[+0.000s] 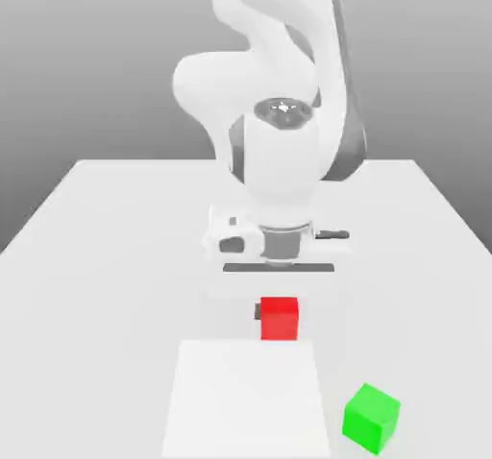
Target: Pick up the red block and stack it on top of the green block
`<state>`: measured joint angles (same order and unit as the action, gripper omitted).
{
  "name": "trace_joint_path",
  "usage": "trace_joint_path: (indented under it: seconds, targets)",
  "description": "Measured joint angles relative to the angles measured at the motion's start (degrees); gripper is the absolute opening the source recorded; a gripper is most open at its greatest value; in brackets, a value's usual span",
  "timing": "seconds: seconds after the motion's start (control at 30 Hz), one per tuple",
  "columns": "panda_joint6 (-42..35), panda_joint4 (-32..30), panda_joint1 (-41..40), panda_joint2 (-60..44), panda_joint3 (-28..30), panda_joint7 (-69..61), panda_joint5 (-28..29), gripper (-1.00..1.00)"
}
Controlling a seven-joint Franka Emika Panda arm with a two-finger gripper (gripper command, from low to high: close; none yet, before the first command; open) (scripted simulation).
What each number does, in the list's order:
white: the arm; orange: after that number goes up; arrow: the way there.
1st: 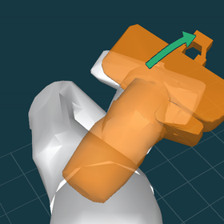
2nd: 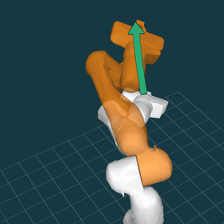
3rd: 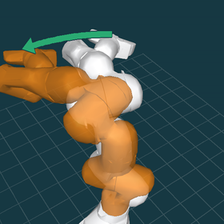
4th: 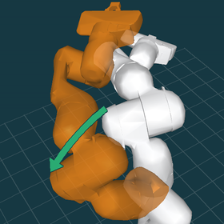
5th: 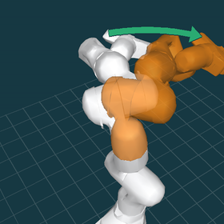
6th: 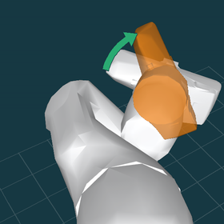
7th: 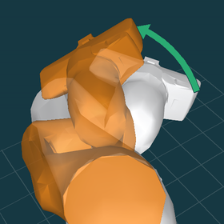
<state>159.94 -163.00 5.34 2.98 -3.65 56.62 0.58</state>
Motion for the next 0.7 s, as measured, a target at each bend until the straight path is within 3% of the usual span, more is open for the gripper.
trace_joint_path:
  seconds: [0.37, 0.5, 0.53, 0.7]
  targets:
    - [-10.58, 19.96, 6.47, -9.37, -2.9, 24.16, 1.08, -1.0]
    - [-5.32, 21.83, 7.31, -16.41, -2.21, 27.1, 2.61, -1.0]
    - [-3.5, 21.96, 7.58, -18.4, -1.88, 27.51, 3.1, 1.0]
    - [-3.5, 21.96, 7.58, -18.4, -1.88, 27.51, 3.1, 1.0]
